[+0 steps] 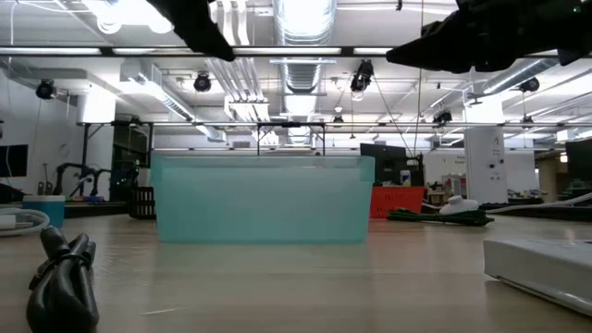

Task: Pick and place items into bin
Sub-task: Put the white card reader box into the black bin

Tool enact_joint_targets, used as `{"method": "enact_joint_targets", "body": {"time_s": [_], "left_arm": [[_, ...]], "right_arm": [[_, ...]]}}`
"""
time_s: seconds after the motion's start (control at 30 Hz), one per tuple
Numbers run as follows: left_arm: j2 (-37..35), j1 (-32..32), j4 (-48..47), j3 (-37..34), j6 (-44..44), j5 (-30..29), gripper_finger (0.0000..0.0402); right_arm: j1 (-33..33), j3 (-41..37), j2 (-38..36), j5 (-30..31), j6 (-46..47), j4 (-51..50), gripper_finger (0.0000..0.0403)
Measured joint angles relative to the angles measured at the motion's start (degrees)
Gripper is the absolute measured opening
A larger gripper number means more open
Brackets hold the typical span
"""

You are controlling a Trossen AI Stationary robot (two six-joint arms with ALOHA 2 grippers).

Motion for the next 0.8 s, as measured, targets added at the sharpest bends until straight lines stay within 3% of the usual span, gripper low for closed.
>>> {"method": "enact_joint_targets", "body": {"time_s": [0.23,0.33,0.53,0.7,0.8], "left_arm": [[0.0,0.0,-0.5,-1.3,0.1,0.0,0.019],[-0.4,0.0,-0.8,-2.6,0.0,0.0,0.019],[-0.8,0.0,-1.6,-3.8,0.0,-0.1,0.019],[-0.8,0.0,-1.9,-3.7,0.1,-0.5,0.019],[-0.8,0.0,-1.9,-3.7,0.1,-0.9,0.019]], "right_arm": [[0.0,0.3,0.0,-10.7,4.9,-0.9,0.0094],[0.1,2.8,0.5,-12.5,9.4,-5.2,0.0124],[0.4,12.2,3.9,-12.5,17.5,-23.7,0.0168],[1.3,22.2,8.8,-12.5,26.9,-43.9,0.0175],[3.2,26.3,11.9,-12.5,31.6,-50.3,0.0172]]}}
